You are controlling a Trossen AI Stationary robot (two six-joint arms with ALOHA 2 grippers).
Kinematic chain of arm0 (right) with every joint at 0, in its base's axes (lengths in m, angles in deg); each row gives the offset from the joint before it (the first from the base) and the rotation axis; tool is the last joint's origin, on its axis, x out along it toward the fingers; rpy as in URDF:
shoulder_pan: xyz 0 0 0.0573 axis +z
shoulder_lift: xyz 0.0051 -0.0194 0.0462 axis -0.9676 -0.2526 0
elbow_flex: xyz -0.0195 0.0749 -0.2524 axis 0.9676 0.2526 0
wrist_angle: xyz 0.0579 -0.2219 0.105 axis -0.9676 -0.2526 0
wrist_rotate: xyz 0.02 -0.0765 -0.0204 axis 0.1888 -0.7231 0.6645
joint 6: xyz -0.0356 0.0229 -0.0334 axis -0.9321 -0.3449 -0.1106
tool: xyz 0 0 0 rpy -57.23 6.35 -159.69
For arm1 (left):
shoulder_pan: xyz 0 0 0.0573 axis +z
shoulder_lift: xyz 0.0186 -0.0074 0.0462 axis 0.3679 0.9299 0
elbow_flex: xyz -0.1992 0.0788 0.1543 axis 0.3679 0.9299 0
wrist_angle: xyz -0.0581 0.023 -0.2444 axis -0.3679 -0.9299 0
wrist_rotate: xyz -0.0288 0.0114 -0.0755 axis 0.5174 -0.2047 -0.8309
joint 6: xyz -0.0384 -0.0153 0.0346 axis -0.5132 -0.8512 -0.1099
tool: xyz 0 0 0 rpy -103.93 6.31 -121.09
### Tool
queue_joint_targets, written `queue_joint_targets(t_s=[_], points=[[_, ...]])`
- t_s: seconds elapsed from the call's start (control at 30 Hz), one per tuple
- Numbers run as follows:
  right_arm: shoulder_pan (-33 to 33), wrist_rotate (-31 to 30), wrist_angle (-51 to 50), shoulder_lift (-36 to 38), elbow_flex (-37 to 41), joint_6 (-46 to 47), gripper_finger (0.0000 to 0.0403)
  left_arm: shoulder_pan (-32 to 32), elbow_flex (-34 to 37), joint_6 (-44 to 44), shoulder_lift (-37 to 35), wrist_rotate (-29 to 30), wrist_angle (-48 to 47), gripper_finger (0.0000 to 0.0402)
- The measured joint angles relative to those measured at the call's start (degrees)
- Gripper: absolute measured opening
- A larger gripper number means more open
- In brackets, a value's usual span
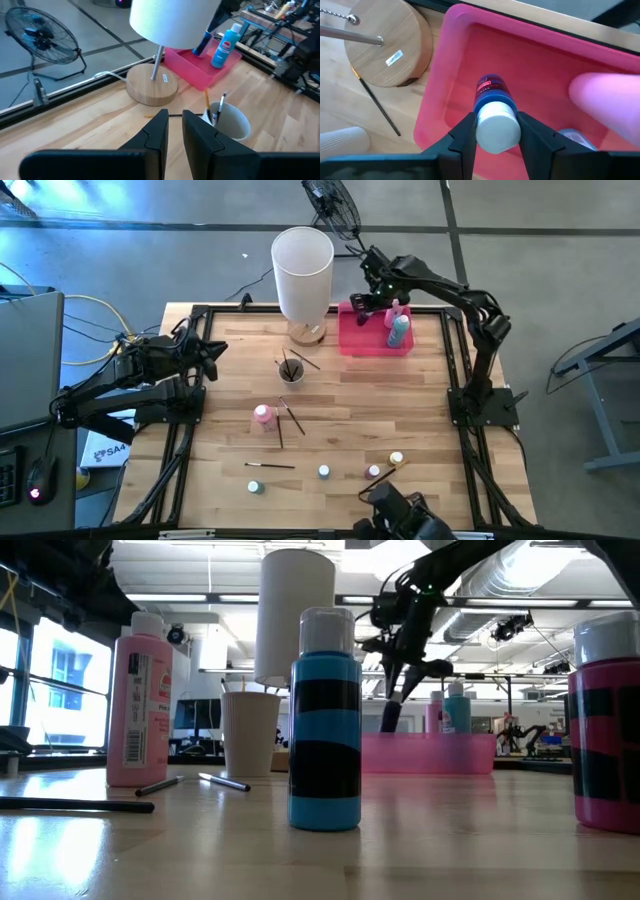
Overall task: Pick & Place Paint Supplies
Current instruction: Put the small blue paint bottle into the pink bin
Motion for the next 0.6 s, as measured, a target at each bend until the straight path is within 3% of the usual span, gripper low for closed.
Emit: queue_joint_targets(t_s=[0.17,0.6], points=[[0.0,0.9,0.7,-1.5,0.0,-0.9,0.0113,0.0,0.0,0.0,0.0,1.1,0.0,0.0054],[2.6,-3.6,-1.9,-1.5,0.0,-3.7,0.0118,0.0,0.0,0.0,0.0,2.4,0.0,0.0054]])
